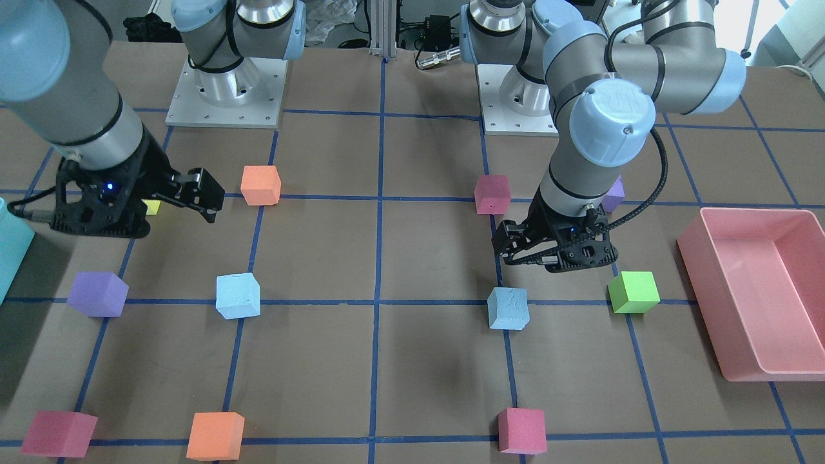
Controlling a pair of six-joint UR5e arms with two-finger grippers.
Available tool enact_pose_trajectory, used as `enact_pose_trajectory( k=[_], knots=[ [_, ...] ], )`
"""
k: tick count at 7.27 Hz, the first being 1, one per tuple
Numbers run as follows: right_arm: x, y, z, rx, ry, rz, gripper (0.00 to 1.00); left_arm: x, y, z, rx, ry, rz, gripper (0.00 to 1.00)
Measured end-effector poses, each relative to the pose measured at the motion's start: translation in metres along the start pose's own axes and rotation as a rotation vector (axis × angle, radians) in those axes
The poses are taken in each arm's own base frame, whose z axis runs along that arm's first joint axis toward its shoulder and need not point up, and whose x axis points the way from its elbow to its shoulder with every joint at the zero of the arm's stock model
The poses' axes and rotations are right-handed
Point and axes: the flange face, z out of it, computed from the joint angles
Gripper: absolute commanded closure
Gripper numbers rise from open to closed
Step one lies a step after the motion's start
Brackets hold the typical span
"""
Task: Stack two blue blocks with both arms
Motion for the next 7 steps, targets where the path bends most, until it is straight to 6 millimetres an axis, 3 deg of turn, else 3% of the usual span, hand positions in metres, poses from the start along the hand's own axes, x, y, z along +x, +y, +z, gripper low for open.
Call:
enact_pose_trajectory(
  k=[2, 3, 6, 7],
  knots=[
    [0.000, -0.039, 0.054, 0.009, -0.010, -0.004, 0.00, 0.006, -0.017, 0.042, 0.009, 0.002, -0.002, 0.00],
    [-0.006, -0.047, 0.082, 0.006, -0.016, -0.013, 0.00, 0.008, -0.020, 0.062, -0.012, -0.001, 0.006, 0.00],
    [-0.015, -0.036, 0.159, 0.057, -0.020, -0.070, 0.00, 0.025, -0.013, 0.103, -0.068, -0.017, 0.045, 0.00],
    [-0.015, -0.029, 0.176, 0.072, -0.019, -0.077, 0.00, 0.028, -0.015, 0.110, -0.058, -0.017, 0.053, 0.10]
  ],
)
